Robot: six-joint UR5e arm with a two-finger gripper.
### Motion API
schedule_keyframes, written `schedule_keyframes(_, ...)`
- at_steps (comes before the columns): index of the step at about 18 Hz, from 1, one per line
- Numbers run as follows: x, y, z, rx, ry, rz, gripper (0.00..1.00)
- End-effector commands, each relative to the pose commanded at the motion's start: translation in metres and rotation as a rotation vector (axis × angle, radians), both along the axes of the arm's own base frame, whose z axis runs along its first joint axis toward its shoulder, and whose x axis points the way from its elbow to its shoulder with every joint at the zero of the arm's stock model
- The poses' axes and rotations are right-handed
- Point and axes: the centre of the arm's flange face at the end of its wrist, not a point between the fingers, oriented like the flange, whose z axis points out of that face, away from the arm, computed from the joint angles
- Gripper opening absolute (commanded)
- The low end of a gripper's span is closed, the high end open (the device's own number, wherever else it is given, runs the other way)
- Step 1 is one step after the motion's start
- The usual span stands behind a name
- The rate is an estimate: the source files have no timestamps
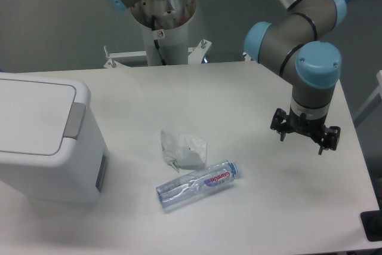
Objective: Open the trash can
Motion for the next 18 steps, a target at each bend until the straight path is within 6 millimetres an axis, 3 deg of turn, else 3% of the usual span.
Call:
schedule_keyframes(8, 0.006, 0.009, 0.003, 0.025, 0.009, -0.010, 1.00)
schedule_keyframes(11, 0.016, 0.009, -0.013, 0.068, -0.019, -0.017, 1.00)
schedule_keyframes(15, 0.030, 0.012, -0.015, 0.171, -0.004, 0.024, 1.00)
schedule_keyframes(18, 0.039, 0.018, 0.005, 0.281, -0.041, 0.166, 1.00)
